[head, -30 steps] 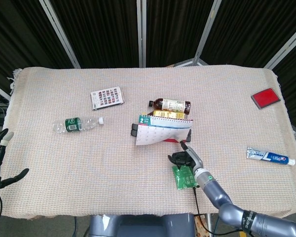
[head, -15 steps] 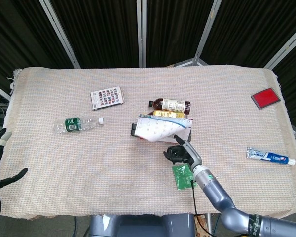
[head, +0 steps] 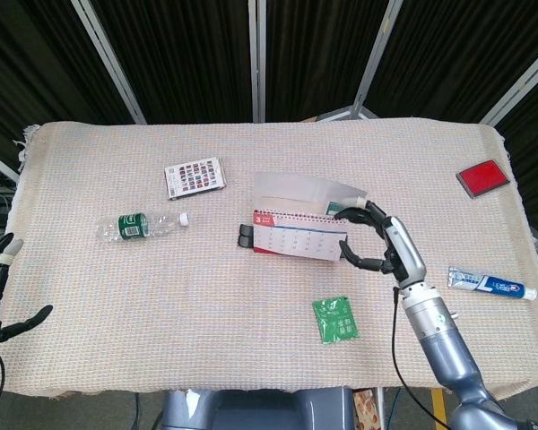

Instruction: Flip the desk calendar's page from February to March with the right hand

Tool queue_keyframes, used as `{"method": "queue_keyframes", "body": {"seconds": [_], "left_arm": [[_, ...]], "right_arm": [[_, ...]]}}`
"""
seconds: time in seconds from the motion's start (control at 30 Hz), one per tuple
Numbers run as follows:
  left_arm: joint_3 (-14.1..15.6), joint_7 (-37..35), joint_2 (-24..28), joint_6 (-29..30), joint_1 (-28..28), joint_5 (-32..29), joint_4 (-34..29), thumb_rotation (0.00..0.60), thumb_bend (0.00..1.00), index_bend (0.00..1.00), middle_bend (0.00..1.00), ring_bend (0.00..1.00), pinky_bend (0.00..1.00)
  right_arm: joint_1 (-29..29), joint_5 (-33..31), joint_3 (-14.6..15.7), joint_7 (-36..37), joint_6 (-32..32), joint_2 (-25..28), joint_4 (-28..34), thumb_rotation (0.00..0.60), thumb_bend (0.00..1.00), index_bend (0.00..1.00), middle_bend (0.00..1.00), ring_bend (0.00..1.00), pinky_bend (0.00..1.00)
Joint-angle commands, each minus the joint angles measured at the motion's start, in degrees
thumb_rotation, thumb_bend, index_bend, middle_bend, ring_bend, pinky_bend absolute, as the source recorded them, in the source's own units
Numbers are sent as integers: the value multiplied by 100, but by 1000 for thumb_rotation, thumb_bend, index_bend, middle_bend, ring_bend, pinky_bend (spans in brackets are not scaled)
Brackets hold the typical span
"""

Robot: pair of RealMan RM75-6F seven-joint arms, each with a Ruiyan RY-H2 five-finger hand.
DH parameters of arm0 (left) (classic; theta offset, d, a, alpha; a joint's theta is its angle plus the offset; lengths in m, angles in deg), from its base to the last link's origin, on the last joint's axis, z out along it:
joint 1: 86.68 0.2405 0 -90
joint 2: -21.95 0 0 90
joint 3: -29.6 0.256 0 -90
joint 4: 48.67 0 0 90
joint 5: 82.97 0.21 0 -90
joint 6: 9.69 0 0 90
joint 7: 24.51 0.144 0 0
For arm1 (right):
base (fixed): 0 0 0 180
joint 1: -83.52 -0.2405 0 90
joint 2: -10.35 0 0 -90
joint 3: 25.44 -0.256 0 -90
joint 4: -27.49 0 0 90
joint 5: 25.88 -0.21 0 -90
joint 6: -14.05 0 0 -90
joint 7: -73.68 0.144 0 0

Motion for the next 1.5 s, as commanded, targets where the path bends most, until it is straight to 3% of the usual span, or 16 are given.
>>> {"method": "queue_keyframes", "body": {"seconds": [0.03, 0.17, 0.37, 0.57, 0.77, 0.97, 1.13, 1.33, 1.5], "left_arm": [[3, -5, -4, -19, -7, -8, 10, 600, 94, 0, 0, 0, 0], [-5, -20, -12, -50, -20, -38, 34, 600, 95, 0, 0, 0, 0], [-14, -39, -18, -100, -41, -76, 59, 600, 95, 0, 0, 0, 0], [-23, -55, -30, -189, -75, -146, 91, 600, 94, 0, 0, 0, 0], [-6, -5, -44, -214, -84, -138, 84, 600, 94, 0, 0, 0, 0], [10, 39, -59, -232, -83, -146, 94, 600, 94, 0, 0, 0, 0], [15, 66, -71, -220, -76, -140, 105, 600, 94, 0, 0, 0, 0], [60, 249, -142, -323, -112, -121, 151, 600, 94, 0, 0, 0, 0], [89, 372, -182, -358, -124, -94, 156, 600, 90, 0, 0, 0, 0]], "right_arm": [[-337, -173, 71, -395, 223, 4, -431, 600, 277, 111, 188, 70, 81], [-728, -346, 294, -887, 556, -104, -974, 600, 215, 5, 93, 0, 9], [-1060, -478, 483, -1317, 748, -261, -1528, 600, 144, 0, 10, 0, 0], [-1356, -637, 811, -1832, 1012, -343, -2035, 600, 108, 0, 0, 0, 0], [-1406, -838, 1022, -1787, 1507, -54, -2018, 600, 98, 0, 0, 0, 0], [-769, 182, 1066, -1233, 1006, 397, -1540, 600, 96, 0, 0, 0, 0], [8, 1578, 1369, -745, 152, 790, -1370, 600, 87, 0, 0, 0, 0], [855, 3150, 2053, -680, -1082, 957, -1894, 600, 88, 0, 0, 0, 0], [1322, 3600, 2400, -1422, -1831, 750, -2513, 600, 88, 0, 0, 0, 0]]}}
